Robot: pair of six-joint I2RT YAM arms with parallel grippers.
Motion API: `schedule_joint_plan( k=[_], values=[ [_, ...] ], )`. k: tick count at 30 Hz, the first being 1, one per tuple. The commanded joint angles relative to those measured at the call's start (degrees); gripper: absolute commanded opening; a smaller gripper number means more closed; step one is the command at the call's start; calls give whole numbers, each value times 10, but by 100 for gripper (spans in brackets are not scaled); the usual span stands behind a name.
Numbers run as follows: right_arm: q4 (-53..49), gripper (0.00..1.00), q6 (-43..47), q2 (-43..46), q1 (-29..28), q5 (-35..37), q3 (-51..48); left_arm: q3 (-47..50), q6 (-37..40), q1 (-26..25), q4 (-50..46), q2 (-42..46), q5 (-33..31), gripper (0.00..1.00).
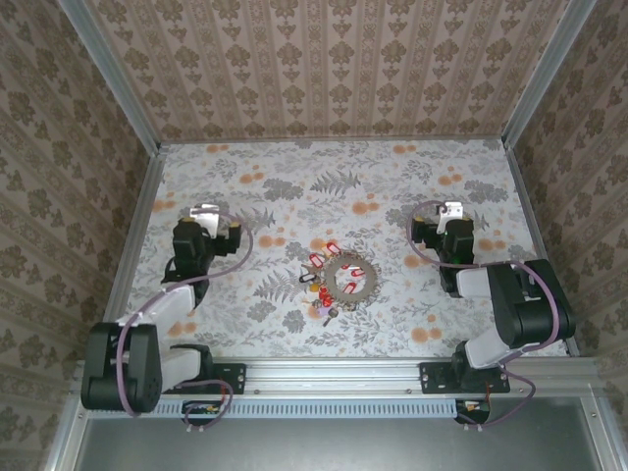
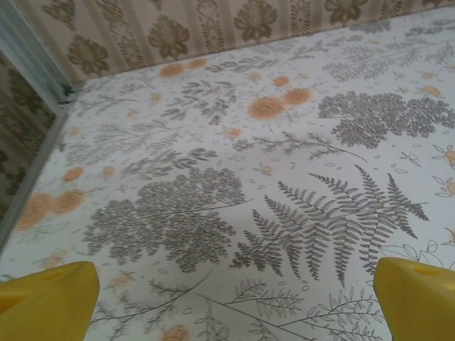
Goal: Put the keys on the keyring
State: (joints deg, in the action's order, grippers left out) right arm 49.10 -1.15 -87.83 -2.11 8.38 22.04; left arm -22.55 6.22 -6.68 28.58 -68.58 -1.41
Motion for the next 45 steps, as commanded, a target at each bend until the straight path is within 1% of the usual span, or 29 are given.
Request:
schedule_joint_plan(
  k=[1,4,6,8,9,12,13,14,15,16,17,19,45],
  values=[
    [9,99,-11,2,2,-2,8,13,25,5,99,-48,43,100],
    [9,99,-11,2,2,-2,9,20,36,12,159,-88,46,100],
    [9,99,-11,2,2,-2,9,24,20,36,181,-107,83,100],
    [9,100,-11,2,1,-1,8,38,16,54,228,-136,128,100],
    [9,99,-11,2,2,-2,8,43,15,59,256,-149,135,100],
    [9,100,-10,2,2,-2,8,45,-6,72,295,-192,131,100],
    [8,100,-11,2,2,-2,8,31,-9,74,298,-202,121,100],
    [8,99,-11,2,1,-2,8,5,-22,75,217,-187,99,100],
    [8,99,-11,2,2,-2,8,-13,-30,74,189,-194,67,100],
    [8,100,-10,2,2,-2,9,-5,-34,72,211,-196,50,100],
    [8,99,-10,2,2,-2,8,-9,-39,70,194,-192,34,100],
    [8,100,-11,2,2,-2,9,-9,-30,58,200,-195,12,100],
    [6,100,-11,2,1,-3,10,-8,-29,55,198,-193,8,100]
  ],
)
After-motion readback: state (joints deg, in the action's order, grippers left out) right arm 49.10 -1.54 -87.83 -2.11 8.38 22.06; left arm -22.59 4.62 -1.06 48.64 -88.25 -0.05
